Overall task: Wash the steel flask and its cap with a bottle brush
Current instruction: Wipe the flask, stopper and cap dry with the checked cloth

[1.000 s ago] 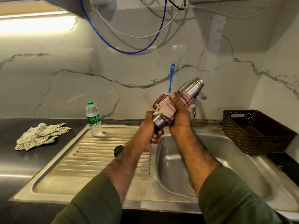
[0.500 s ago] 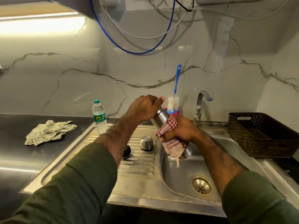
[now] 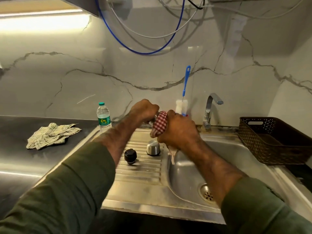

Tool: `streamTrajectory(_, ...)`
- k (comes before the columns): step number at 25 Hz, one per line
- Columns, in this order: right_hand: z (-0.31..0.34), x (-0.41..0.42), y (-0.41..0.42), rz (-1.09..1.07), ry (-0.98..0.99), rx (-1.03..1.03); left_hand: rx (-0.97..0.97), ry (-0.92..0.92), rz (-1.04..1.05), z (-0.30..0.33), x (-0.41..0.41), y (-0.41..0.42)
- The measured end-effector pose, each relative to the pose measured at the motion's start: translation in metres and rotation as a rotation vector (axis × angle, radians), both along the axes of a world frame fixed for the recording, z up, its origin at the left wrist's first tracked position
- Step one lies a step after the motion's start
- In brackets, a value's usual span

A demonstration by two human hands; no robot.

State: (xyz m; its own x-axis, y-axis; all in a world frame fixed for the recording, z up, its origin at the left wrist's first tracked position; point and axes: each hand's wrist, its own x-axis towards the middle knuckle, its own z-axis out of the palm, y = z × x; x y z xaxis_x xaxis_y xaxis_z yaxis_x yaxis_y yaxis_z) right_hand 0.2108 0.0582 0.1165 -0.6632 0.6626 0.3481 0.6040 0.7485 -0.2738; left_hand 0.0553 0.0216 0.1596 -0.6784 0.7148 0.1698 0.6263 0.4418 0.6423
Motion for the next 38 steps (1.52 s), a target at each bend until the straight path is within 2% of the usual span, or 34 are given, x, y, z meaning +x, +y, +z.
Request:
streamTrajectory(2, 0.009, 0.015, 0.016, 0.168, 0.011, -0.564, 0.029, -0.069, -0.032, 0.006, -0.023, -0.014)
streamTrajectory(4, 0.006, 0.031, 0.033, 0.299, -0.022, -0.861, 0.041, -0.105, -0.043, 0.012, -0.039, -0.026)
streamTrajectory(7, -0.005, 0.039, 0.053, 0.318, 0.036, -0.988, 0.126, -0.173, 0.041, 0.007, -0.046, -0.026)
streamTrajectory(10, -0.005, 0.041, 0.058, 0.3, 0.259, -1.069, 0.269, -0.297, 0.144, -0.004, -0.045, -0.021)
streamTrajectory(13, -0.004, 0.042, 0.064, 0.243, 0.532, -1.104, 0.398, -0.398, 0.236, -0.01, -0.045, -0.019)
streamTrajectory(16, -0.005, 0.027, 0.068, 0.01, 0.989, -1.144, 0.497, -0.567, 0.268, -0.021, -0.038, -0.016)
streamTrajectory(19, -0.011, 0.008, 0.059, -0.323, 1.237, -0.926, 0.461, -0.524, 0.339, -0.033, -0.027, -0.012)
streamTrajectory(21, -0.019, 0.005, 0.052, -0.292, 1.219, -0.817, 0.461, -0.493, 0.382, -0.035, -0.024, -0.015)
streamTrajectory(24, -0.026, 0.014, 0.05, 0.103, 1.057, -1.003, 0.445, -0.499, 0.386, -0.033, -0.037, -0.025)
streamTrajectory(26, -0.031, 0.017, 0.052, 0.24, 0.946, -1.044, 0.474, -0.57, 0.319, -0.033, -0.046, -0.034)
streamTrajectory(28, -0.035, 0.01, 0.054, 0.17, 0.933, -0.933, 0.484, -0.626, 0.262, -0.035, -0.048, -0.038)
streamTrajectory(31, -0.037, -0.006, 0.052, -0.022, 0.988, -0.742, 0.481, -0.489, 0.391, -0.035, -0.037, -0.037)
streamTrajectory(35, -0.045, -0.011, 0.048, -0.325, 1.074, -0.542, 0.442, -0.366, 0.4, -0.033, -0.03, -0.036)
streamTrajectory(36, -0.047, -0.008, 0.049, -0.332, 1.125, -0.569, 0.437, -0.346, 0.383, -0.033, -0.031, -0.036)
streamTrajectory(38, -0.051, -0.008, 0.052, -0.249, 1.273, -0.779, 0.436, -0.301, 0.346, -0.03, -0.035, -0.037)
